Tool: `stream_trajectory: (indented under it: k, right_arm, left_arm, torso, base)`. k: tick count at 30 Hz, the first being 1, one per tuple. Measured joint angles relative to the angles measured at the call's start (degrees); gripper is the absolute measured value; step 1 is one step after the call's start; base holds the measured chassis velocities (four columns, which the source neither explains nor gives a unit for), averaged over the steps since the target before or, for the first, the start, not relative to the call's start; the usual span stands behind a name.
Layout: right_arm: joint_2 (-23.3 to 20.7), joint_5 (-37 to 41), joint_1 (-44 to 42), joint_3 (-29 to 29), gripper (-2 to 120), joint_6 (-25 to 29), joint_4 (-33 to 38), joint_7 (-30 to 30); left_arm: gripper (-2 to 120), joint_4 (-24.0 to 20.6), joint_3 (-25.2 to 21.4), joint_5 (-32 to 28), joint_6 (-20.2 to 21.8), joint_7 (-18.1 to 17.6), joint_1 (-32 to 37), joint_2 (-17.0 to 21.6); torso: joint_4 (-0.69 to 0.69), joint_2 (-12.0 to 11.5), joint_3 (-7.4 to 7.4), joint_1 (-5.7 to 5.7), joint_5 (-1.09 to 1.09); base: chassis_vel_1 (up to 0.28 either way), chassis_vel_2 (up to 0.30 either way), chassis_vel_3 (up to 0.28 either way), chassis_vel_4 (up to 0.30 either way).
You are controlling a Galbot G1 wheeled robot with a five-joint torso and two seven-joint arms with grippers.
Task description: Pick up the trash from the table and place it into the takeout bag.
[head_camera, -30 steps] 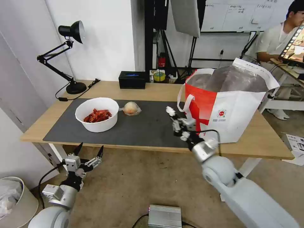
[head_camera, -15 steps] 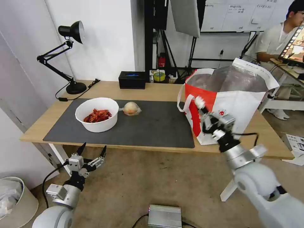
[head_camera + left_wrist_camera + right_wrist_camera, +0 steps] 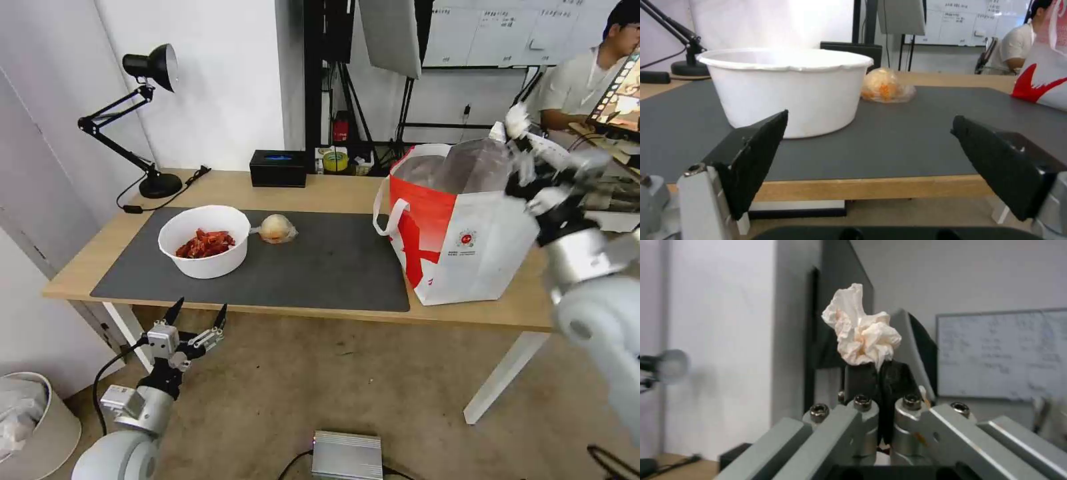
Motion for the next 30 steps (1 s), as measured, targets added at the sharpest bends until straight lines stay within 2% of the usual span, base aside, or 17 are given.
stream_trajectory:
  k: [9, 14, 17, 18, 21, 22, 25, 30]
  right_arm:
    - [-3.1, 8.7, 11.2, -8.5, 0, -12.3, -5.8, 9.0]
    - [-3.4, 12.8, 16.6, -12.5, 0, -17.2, -7.9, 12.4]
    - [-3.2, 17.7, 23.2, -17.1, 0, -22.7, -10.4, 16.5]
    - [-3.2, 17.7, 23.2, -17.1, 0, -22.7, -10.4, 16.5]
    - [-2.5, 23.9, 28.4, -20.7, 0, -28.8, -12.9, 21.6]
    - [-2.5, 23.9, 28.4, -20.7, 0, -28.8, -12.9, 21.6]
    - [-1.7, 29.0, 31.1, -22.3, 0, -34.0, -15.2, 25.8]
    - [-1.6, 30.0, 31.5, -22.5, 1, -36.3, -15.8, 26.7]
  left_arm:
    - [100, 0.6, -0.2, -0.1, 0.0, 0.0, -0.3, -0.5]
    - [100, 0.7, -0.6, -0.3, 0.0, 0.0, -0.3, -0.3]
    - [100, 1.0, -0.6, -0.5, 0.0, 0.1, -0.5, -0.1]
    - [100, 1.0, -0.6, -0.5, 0.0, 0.1, -0.5, -0.1]
    - [100, 1.0, -0.6, -0.5, 0.1, 0.1, -0.7, -0.1]
    - [100, 1.0, -0.6, -0.5, 0.1, 0.1, -0.7, -0.1]
    - [100, 0.6, -0.6, -0.6, 0.4, 0.1, -0.7, 0.0]
    - [100, 0.5, -0.9, -0.6, 0.4, 0.1, -0.6, 0.2]
  torso:
    - [0.0, 0.0, 0.0, 0.01, 0.01]
    - [0.0, 0.0, 0.0, 0.01, 0.0]
    - [0.01, 0.0, 0.01, 0.01, -0.01]
    - [0.01, 0.0, 0.01, 0.01, -0.01]
    - [0.01, 0.0, 0.0, 0.01, -0.01]
    - [0.01, 0.0, 0.0, 0.01, -0.01]
    - [0.01, 0.0, 0.0, 0.01, -0.01]
    - [0.0, 0.0, 0.0, 0.01, 0.0]
  base:
    - [0.0, 0.0, 0.0, 0.0]
    - [0.0, 0.0, 0.0, 0.0]
    - [0.0, 0.0, 0.0, 0.0]
    - [0.0, 0.0, 0.0, 0.0]
    - [0.0, 0.0, 0.0, 0.0]
    - [0.0, 0.0, 0.0, 0.0]
    - [0.0, 0.0, 0.0, 0.0]
    - [0.0, 0.0, 0.0, 0.0]
